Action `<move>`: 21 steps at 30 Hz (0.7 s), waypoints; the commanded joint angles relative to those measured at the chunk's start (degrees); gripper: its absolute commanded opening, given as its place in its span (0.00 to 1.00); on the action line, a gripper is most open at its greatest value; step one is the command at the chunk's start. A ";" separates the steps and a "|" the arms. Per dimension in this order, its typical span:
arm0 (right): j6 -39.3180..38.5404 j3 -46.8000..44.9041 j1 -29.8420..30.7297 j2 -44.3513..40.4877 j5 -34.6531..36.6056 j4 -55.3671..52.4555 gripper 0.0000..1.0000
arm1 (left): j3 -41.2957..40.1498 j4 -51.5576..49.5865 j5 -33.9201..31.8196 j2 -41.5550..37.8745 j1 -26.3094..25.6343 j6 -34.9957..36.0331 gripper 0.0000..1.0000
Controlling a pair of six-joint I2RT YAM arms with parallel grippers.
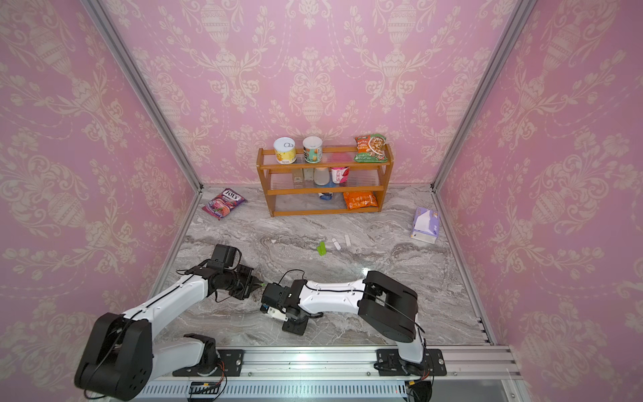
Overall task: Close the usb drive cover
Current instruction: Pick up the USB drive from the center of the board.
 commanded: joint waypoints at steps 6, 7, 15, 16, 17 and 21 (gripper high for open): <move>1.06 -1.47 0.11 2.61 2.53 -3.90 0.32 | 1.32 -2.81 0.67 -0.62 0.65 2.01 0.00; 1.09 -1.48 0.12 2.66 2.74 -3.88 0.30 | 1.41 -2.79 0.66 -0.65 0.63 2.05 0.00; 1.03 -1.86 0.03 2.96 0.52 -3.18 0.12 | 1.67 -3.03 0.68 -0.48 0.66 2.28 0.00; 0.98 -2.13 0.03 2.81 0.40 -2.90 0.04 | 1.76 -2.95 0.70 -0.39 0.60 2.41 0.00; 1.00 -2.41 -0.02 2.62 0.61 -2.49 0.00 | 1.98 -2.94 0.75 -0.22 0.61 2.67 0.00; 0.75 -4.11 -0.86 0.13 3.96 -0.36 0.00 | 3.14 -2.47 2.16 1.24 0.61 4.01 0.00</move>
